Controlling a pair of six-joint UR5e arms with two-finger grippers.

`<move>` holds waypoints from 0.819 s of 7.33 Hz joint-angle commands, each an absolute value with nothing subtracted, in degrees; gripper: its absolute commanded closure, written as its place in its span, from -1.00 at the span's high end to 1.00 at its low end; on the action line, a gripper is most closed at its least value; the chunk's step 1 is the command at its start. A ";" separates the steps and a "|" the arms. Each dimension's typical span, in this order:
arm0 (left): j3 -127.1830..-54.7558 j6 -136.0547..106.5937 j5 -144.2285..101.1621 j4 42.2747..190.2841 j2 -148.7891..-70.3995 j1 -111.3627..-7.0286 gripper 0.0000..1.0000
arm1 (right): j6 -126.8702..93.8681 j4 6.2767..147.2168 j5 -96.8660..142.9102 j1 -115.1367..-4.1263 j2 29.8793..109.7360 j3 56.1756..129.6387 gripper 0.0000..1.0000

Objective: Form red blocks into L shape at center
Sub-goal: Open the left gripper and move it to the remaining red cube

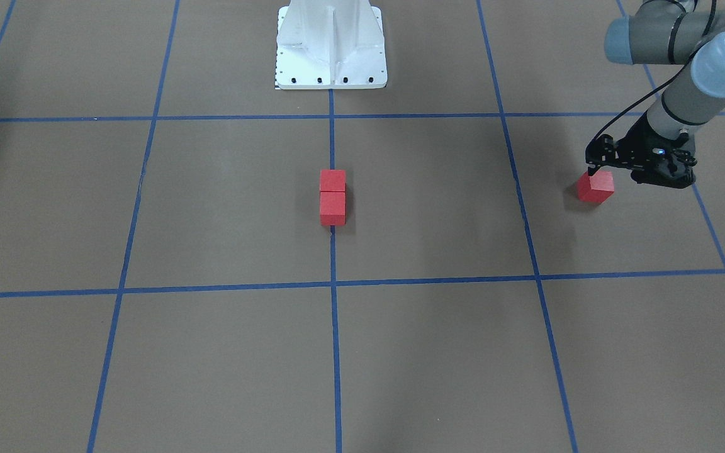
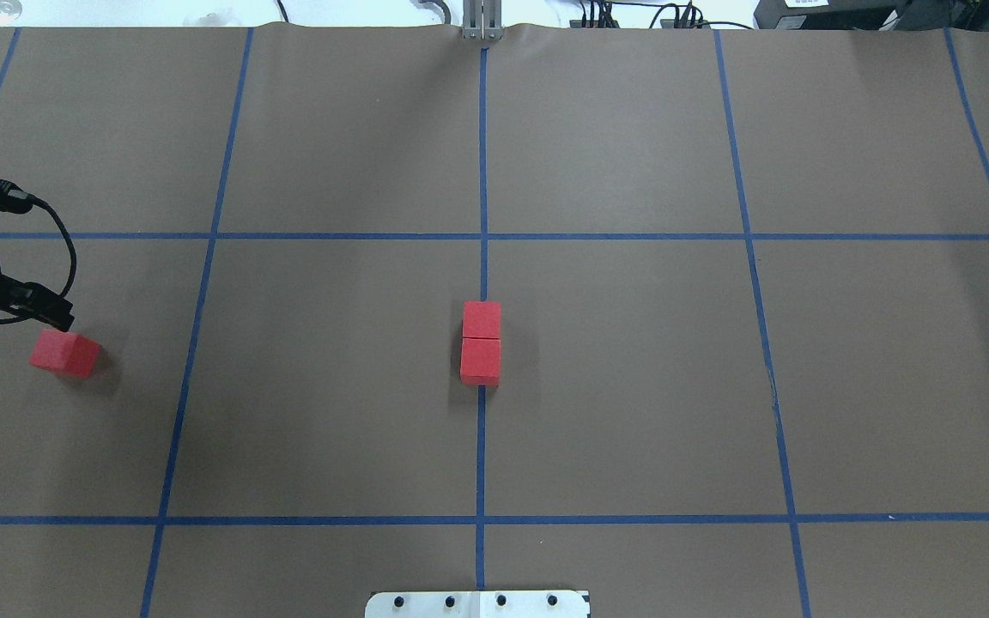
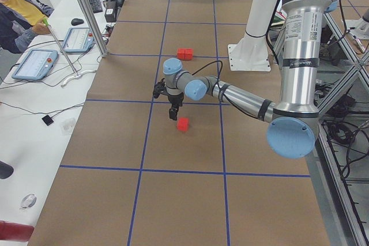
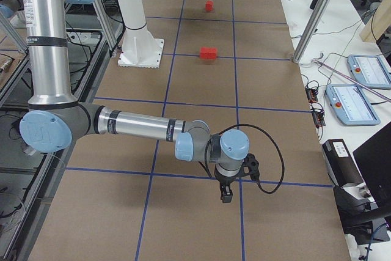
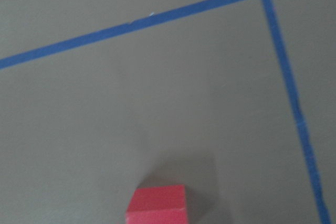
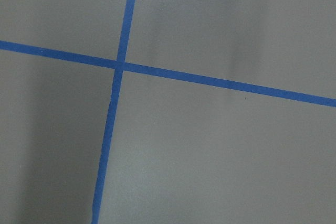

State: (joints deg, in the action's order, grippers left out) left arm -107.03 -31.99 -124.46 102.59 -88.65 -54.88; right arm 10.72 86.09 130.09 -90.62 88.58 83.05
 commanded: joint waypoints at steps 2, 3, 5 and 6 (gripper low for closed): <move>-98.12 -39.72 -124.72 123.17 -85.61 -54.41 1.00 | 10.72 85.96 130.17 -90.62 88.51 83.06 1.00; -98.09 -39.81 -124.63 123.31 -85.61 -54.32 1.00 | 10.72 85.87 130.17 -90.62 88.59 83.14 1.00; -98.61 -41.74 -124.19 123.22 -85.96 -52.57 1.00 | 10.72 85.87 130.17 -90.62 88.59 83.06 1.00; -99.14 -41.66 -124.10 123.22 -86.04 -51.69 1.00 | 10.72 85.87 130.17 -90.62 88.59 83.06 1.00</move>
State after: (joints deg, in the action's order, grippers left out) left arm -98.72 -41.36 -124.32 123.10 -85.92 -52.95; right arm 10.72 85.87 130.16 -90.62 88.59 83.07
